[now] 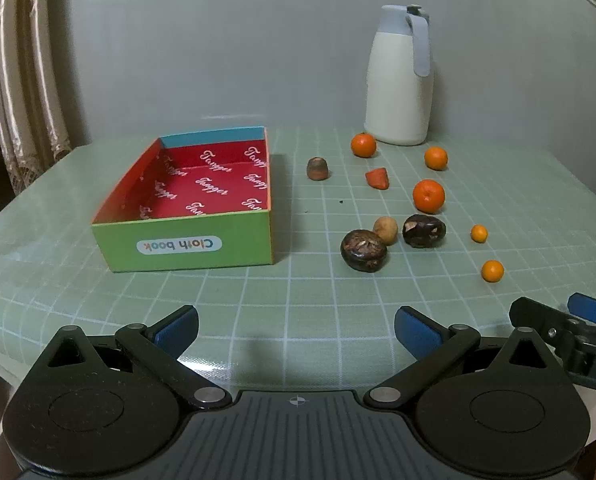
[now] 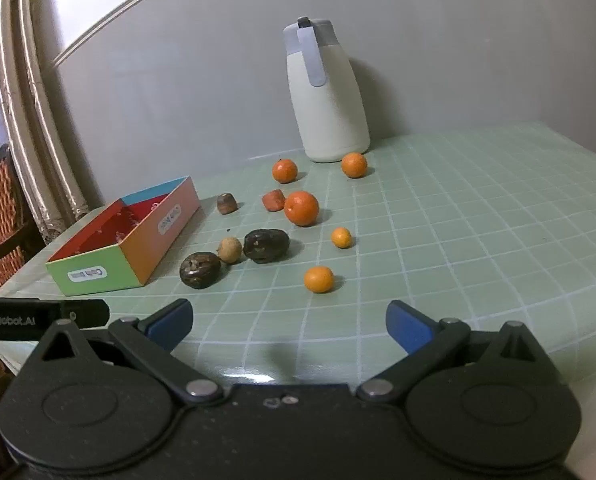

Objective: Organize fruits
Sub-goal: 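Move the left tool toward the large dark brown fruit near the box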

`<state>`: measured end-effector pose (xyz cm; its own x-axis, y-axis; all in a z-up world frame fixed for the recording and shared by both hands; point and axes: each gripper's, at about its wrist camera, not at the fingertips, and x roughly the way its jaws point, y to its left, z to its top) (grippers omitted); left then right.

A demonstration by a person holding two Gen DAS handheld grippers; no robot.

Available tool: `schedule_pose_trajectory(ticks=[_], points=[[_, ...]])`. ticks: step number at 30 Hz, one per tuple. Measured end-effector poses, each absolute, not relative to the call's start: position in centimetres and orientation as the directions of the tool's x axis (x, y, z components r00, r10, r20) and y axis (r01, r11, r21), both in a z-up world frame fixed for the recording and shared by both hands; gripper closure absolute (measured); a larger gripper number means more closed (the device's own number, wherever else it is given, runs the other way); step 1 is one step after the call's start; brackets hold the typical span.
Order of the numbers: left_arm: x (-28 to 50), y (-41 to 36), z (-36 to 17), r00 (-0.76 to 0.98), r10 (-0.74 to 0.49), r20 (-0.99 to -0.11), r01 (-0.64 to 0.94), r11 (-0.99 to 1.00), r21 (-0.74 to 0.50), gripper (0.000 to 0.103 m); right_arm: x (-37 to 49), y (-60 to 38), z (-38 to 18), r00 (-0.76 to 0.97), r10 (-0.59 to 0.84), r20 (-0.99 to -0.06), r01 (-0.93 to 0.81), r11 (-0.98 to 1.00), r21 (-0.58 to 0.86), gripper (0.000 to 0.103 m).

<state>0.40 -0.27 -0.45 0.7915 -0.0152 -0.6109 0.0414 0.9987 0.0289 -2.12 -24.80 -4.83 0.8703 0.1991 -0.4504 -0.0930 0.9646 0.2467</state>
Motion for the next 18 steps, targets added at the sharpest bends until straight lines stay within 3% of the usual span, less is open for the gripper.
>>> schedule_pose_trajectory(ticks=[18], points=[[0.9, -2.1, -0.1, 0.789, -0.028, -0.613, 0.095, 0.993, 0.077, 0.000, -2.1, -25.4, -4.7, 0.878, 0.163, -0.449, -0.054, 0.968, 0.246, 0.000]])
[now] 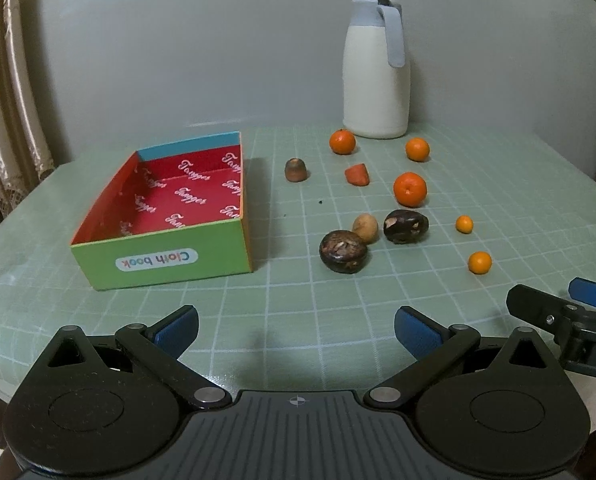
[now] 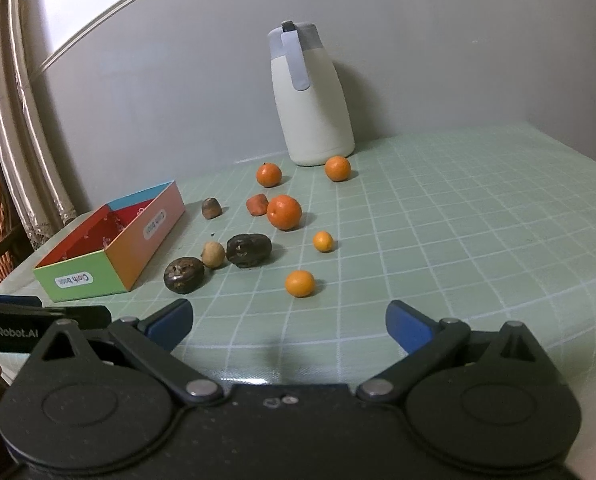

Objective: Organize fruits
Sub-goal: 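Move the left tool toward the large dark brown fruit near the box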

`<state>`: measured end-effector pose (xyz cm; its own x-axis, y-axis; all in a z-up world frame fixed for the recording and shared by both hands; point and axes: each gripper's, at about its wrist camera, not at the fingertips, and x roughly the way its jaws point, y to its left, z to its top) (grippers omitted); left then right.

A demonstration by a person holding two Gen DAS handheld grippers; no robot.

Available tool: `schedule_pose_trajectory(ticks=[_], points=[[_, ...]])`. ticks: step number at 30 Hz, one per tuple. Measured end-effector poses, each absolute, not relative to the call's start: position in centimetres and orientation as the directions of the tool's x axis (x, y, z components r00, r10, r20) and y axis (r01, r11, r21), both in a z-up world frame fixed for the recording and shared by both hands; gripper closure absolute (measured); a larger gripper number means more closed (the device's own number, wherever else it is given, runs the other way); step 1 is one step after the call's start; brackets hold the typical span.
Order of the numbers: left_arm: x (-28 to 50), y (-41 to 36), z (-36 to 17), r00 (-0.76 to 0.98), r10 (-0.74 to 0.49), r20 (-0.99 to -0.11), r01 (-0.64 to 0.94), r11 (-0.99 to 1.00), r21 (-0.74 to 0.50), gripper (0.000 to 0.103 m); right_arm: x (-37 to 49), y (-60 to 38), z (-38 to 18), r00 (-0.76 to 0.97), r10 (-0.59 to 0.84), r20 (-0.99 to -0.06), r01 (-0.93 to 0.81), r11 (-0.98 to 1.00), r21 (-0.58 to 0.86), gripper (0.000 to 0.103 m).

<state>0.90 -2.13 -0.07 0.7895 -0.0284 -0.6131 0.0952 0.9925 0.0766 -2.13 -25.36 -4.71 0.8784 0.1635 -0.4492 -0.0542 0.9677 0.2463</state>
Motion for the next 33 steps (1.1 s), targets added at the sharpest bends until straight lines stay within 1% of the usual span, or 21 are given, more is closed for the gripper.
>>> schedule_pose_trajectory(ticks=[4, 20, 33], points=[[1.0, -2.1, 0.1, 0.789, -0.036, -0.614, 0.095, 0.993, 0.064, 0.000, -2.2, -25.5, -4.7, 0.878, 0.168, -0.448, -0.056, 0.966, 0.253, 0.000], [0.9, -2.2, -0.1, 0.799, -0.022, -0.601, 0.102, 0.990, 0.099, 0.000, -2.1, -25.4, -4.7, 0.879, 0.171, -0.446, -0.059, 0.965, 0.256, 0.000], [-0.1, -2.1, -0.2, 0.802, -0.035, -0.597, 0.112, 0.989, 0.092, 0.000, -2.5, -25.7, -4.7, 0.880, 0.158, -0.447, -0.042, 0.965, 0.259, 0.000]])
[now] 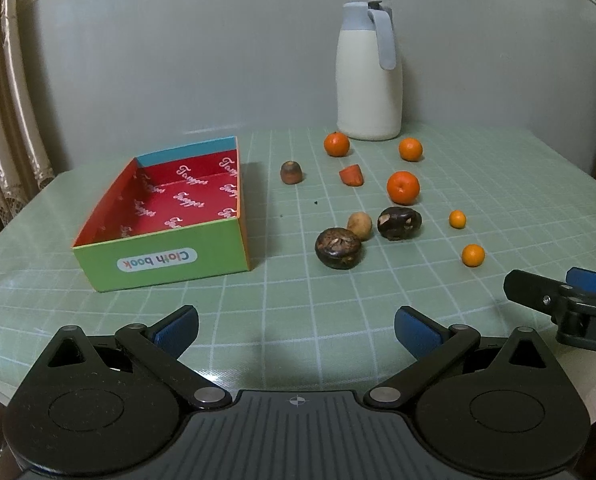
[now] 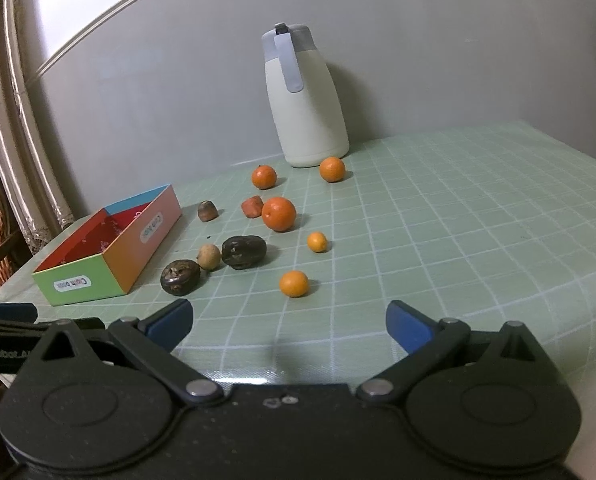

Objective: Organize fruits
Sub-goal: 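Move the left tool toward the large dark brown fruit near the box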

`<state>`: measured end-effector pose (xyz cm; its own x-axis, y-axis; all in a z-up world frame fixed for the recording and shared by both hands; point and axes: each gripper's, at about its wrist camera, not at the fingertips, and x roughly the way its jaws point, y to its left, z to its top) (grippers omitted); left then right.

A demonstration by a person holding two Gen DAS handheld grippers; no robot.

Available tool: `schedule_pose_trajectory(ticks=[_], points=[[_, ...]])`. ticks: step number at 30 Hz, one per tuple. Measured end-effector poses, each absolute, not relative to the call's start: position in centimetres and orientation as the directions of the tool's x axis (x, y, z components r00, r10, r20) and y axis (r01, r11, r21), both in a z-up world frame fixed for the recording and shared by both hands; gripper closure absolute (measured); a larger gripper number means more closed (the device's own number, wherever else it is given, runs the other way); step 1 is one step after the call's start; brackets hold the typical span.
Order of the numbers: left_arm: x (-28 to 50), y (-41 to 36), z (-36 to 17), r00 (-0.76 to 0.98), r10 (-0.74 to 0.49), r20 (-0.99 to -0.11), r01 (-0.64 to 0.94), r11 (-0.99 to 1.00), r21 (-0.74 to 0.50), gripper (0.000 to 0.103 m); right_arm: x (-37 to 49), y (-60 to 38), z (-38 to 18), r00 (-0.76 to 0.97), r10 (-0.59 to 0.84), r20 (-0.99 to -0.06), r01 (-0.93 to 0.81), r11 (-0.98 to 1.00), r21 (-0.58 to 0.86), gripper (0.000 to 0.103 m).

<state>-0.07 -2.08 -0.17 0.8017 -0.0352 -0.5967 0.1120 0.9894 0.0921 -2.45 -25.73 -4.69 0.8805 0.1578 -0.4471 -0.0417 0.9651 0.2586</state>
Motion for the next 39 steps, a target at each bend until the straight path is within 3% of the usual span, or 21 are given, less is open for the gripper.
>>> schedule_pose_trajectory(ticks=[39], points=[[3.4, -3.4, -1.5, 0.779, -0.043, -0.625, 0.160, 0.978, 0.134, 0.000, -1.9, -25.7, -4.3, 0.889, 0.148, -0.434, -0.025, 0.961, 0.277, 0.000]])
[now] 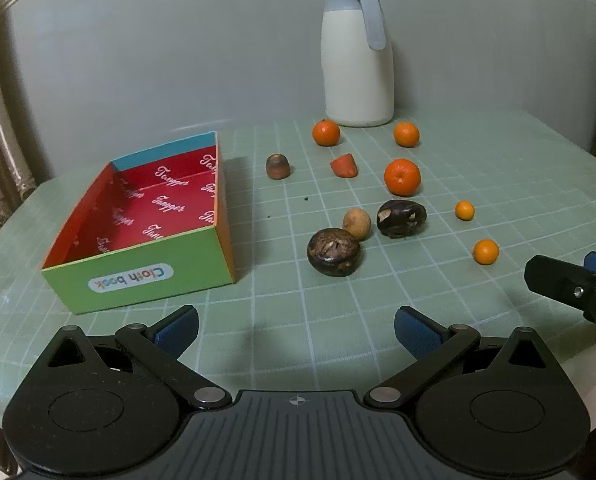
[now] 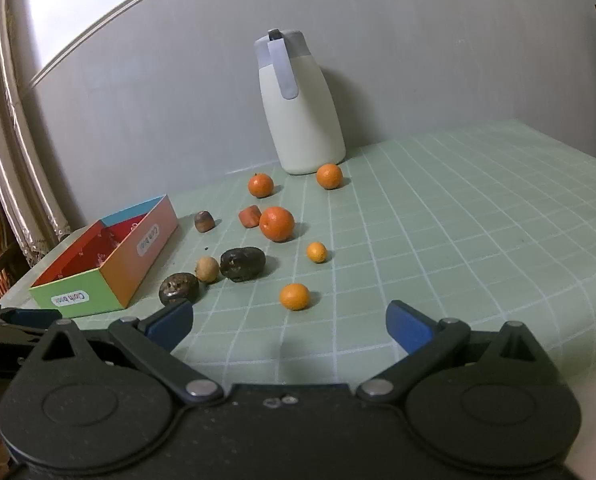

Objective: Organize fruits
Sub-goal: 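Move the left tool toward the large dark brown fruit near the box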

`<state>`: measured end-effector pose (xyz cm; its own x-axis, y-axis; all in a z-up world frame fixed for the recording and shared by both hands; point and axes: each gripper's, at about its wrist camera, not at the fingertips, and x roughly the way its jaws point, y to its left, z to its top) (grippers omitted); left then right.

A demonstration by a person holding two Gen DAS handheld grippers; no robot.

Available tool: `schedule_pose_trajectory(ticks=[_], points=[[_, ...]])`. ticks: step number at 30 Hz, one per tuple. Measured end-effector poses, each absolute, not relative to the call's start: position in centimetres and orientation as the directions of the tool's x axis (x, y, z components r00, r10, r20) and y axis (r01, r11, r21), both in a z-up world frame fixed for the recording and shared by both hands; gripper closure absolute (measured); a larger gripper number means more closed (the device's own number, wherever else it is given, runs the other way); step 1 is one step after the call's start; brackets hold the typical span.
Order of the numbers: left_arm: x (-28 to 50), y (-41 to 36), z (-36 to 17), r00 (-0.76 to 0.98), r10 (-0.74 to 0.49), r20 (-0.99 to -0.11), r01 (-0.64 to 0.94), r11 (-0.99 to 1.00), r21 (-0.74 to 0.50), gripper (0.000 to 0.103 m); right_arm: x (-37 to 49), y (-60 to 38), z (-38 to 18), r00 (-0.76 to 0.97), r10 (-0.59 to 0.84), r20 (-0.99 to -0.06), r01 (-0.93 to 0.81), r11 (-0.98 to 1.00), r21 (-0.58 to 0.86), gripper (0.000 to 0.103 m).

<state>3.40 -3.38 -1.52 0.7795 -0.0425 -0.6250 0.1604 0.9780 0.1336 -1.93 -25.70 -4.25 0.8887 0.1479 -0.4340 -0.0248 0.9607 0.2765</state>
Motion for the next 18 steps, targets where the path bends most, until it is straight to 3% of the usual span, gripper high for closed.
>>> schedule_pose_trajectory(ticks=[18], points=[[6.6, -4.4, -2.6, 0.795, -0.064, -0.603, 0.208, 0.963, 0.171, 0.000, -1.2, -26.0, -4.1, 0.896, 0.159, -0.414, -0.019, 0.946, 0.323, 0.000]])
